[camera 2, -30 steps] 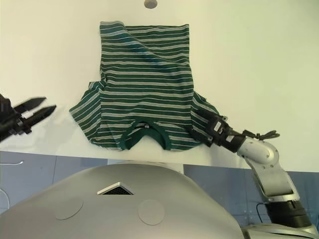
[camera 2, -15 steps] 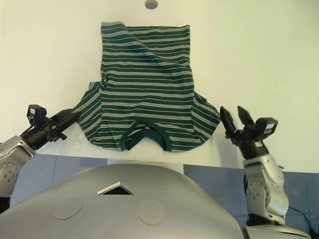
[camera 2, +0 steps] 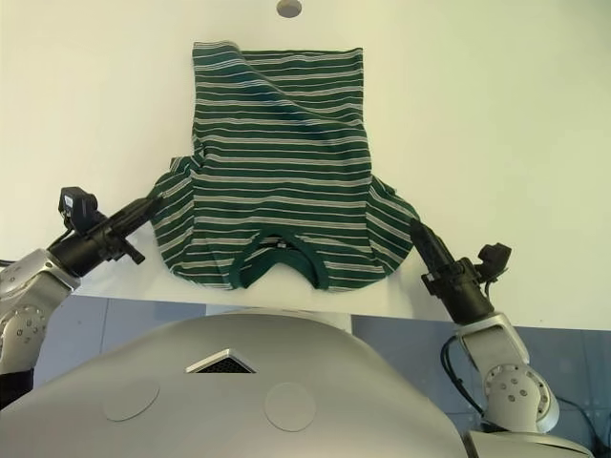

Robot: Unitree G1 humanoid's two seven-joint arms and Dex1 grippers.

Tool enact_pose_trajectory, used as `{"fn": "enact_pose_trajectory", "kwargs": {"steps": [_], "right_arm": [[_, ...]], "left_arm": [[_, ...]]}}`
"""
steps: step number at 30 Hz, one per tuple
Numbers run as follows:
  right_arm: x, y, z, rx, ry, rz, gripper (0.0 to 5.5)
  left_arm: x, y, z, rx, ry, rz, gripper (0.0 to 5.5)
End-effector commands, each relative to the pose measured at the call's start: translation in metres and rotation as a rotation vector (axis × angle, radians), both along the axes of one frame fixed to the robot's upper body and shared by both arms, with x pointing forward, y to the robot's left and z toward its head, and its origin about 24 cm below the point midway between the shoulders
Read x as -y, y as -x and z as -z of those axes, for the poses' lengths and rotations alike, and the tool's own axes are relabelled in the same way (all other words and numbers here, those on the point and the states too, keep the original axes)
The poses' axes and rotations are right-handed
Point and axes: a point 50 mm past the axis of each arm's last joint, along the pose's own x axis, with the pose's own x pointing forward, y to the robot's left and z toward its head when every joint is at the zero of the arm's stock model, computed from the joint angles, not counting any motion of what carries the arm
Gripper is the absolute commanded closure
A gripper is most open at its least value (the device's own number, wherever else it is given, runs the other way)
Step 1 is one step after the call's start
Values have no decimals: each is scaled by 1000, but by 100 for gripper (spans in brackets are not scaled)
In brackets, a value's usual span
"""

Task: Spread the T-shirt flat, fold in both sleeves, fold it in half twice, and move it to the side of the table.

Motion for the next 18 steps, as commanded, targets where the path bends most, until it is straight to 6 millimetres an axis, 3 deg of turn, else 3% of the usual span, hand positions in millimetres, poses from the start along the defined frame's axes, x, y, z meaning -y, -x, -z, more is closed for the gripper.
{"fn": "enact_pose_trajectory", "kwargs": {"steps": [1, 9, 14, 18], "right_arm": [[-8, -3, 11, -72, -45, 66, 270], [-15, -13, -1, 8, -44, 22, 424], [-28, -23, -14, 149, 355, -167, 539], [-53, -32, -31, 379, 729, -463, 545]], "left_arm": [[11, -12, -18, 70, -39, 73, 550], [48, -9, -27, 123, -150, 339, 550], [56, 5, -6, 63, -268, 439, 550], [57, 15, 11, 17, -391, 516, 550]]}}
